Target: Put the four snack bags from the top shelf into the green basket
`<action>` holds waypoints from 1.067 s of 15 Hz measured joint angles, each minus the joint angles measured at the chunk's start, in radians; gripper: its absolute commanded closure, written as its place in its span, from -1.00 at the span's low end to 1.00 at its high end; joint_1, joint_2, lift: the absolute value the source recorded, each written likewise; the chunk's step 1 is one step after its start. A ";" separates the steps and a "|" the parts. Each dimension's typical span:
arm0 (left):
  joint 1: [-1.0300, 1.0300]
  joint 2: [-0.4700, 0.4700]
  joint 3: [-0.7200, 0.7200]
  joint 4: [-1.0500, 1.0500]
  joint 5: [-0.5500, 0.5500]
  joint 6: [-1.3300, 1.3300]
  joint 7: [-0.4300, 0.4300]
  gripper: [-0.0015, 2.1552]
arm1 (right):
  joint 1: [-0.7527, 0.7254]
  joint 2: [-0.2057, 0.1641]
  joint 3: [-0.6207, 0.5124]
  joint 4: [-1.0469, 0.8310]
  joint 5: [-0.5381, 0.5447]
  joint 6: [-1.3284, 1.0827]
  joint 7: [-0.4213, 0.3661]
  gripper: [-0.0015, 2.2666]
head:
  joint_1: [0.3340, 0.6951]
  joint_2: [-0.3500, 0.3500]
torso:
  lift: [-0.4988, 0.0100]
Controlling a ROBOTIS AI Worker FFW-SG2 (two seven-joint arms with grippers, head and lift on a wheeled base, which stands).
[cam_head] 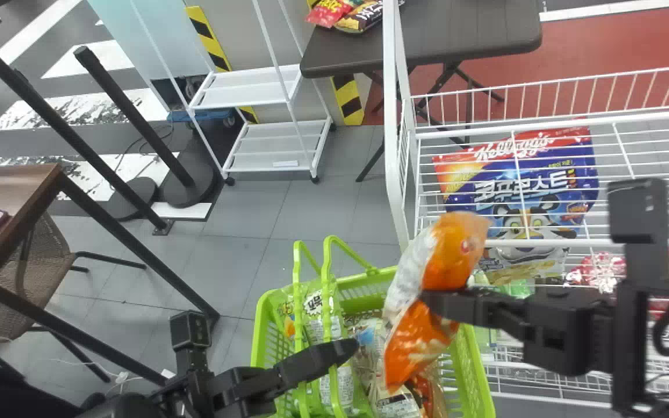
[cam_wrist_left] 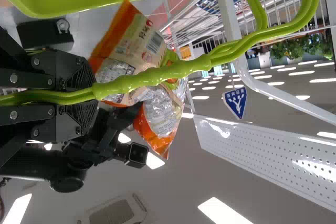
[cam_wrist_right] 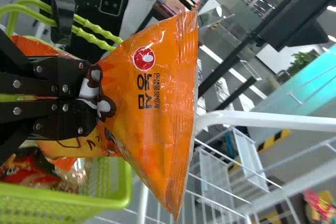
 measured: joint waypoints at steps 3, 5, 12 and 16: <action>-0.002 0.002 -0.001 -0.001 0.001 0.000 0.000 0.99 | -0.067 0.001 0.033 0.145 -0.035 0.085 -0.022 0.88 | 1.00 1.00 | 0.96; -0.003 0.002 -0.001 -0.001 0.001 0.000 0.000 0.99 | -0.106 -0.001 0.063 0.209 -0.011 0.101 -0.033 -0.83 | 1.00 1.00 | 0.96; -0.006 0.002 -0.003 0.001 0.001 0.000 0.000 0.99 | -0.138 -0.014 0.031 0.228 0.007 0.165 0.071 -0.96 | 1.00 1.00 | 0.96; -0.006 0.002 -0.005 0.001 0.001 0.000 0.000 0.99 | -0.115 -0.020 -0.131 0.158 -0.098 0.218 0.127 -0.96 | 1.00 1.00 | 0.96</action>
